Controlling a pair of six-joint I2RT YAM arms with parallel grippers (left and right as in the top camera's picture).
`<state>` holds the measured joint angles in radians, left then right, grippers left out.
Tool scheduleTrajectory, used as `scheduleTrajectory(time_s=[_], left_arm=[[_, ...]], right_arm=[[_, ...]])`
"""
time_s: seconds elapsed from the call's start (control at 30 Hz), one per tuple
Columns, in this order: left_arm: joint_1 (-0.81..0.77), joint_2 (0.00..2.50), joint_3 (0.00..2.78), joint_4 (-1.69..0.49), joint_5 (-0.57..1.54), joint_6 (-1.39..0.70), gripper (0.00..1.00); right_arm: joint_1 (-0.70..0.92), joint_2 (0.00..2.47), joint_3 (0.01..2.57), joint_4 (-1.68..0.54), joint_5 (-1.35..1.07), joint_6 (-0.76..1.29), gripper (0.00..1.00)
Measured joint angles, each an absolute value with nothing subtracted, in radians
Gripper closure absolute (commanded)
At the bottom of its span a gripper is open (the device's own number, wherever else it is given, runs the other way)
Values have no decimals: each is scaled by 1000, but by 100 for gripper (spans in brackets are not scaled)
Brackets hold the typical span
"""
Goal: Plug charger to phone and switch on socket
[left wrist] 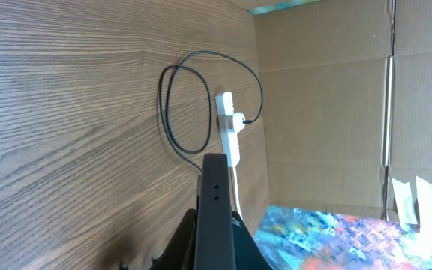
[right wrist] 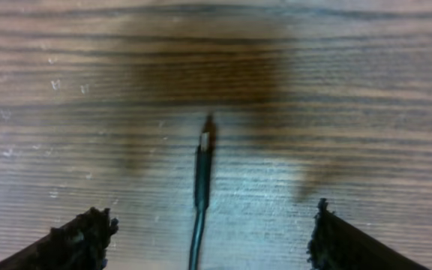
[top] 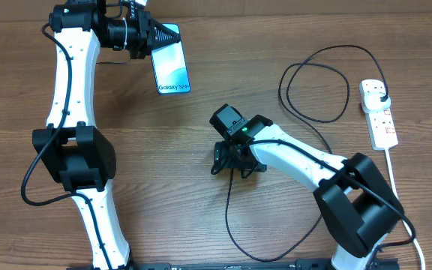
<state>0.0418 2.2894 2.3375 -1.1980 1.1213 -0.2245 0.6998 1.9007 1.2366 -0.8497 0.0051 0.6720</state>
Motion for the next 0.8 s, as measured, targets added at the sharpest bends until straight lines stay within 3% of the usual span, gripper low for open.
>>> scheduleTrajectory(time_s=[0.13,0.23,0.53,0.8], left_arm=[[42,2289,2337,-1198,1121,-224,96],[42,2289,2337,-1198,1121,-224,96],[42,2289,2337,-1198,1112,-224,96],[42,2289,2337,-1198,1097,-229,96]], right_arm=[[700,1935,1237,-841,11,679,33],[700,1938,1237,-841,18,683,58],[700,1938,1237,-841,43,704,96],[700,1938,1237,-865,43,706,96]])
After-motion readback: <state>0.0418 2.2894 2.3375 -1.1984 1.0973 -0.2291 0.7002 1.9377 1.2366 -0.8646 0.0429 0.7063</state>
